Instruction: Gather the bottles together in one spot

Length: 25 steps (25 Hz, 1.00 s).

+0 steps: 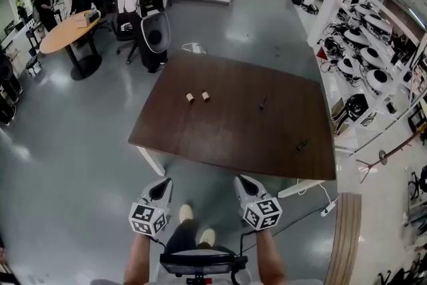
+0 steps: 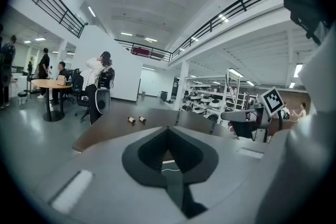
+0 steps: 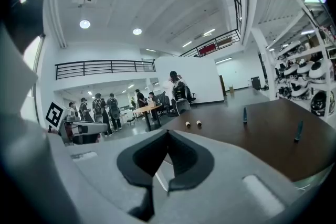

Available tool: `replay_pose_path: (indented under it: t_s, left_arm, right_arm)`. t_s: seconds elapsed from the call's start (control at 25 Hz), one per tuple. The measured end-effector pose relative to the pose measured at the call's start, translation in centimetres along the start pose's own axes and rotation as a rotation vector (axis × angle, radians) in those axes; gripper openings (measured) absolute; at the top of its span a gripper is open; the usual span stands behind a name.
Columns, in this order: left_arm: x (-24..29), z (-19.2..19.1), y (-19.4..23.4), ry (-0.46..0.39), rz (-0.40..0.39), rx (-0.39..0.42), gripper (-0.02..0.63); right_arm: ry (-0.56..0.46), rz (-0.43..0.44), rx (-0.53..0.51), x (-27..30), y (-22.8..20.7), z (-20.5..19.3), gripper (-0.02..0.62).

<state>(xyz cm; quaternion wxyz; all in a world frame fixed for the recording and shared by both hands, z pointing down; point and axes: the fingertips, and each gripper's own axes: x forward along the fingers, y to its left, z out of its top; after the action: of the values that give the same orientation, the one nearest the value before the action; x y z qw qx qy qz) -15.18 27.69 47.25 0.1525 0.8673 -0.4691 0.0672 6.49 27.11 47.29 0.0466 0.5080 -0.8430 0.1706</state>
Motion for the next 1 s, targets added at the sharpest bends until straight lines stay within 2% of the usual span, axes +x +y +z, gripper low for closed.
replay_pose_path:
  t_s: [0.4,0.68,1.0]
  left_arm:
    - [3.6,1.8,4.4,0.013,0.004,-0.008,0.002]
    - [6.2,4.4,9.0,0.005,-0.04,-0.012,0.002]
    - [7.8,5.5,13.8,0.008,-0.043,-0.011,0.002]
  right_arm:
    - [0.053,0.019,-0.03,5.8,0.1,1.2,0.002]
    - [0.046,0.021,-0.001,11.9,1.3,3.2,0.002]
    - [0.043,0.019,-0.006,17.7,2.5,4.4,0.002]
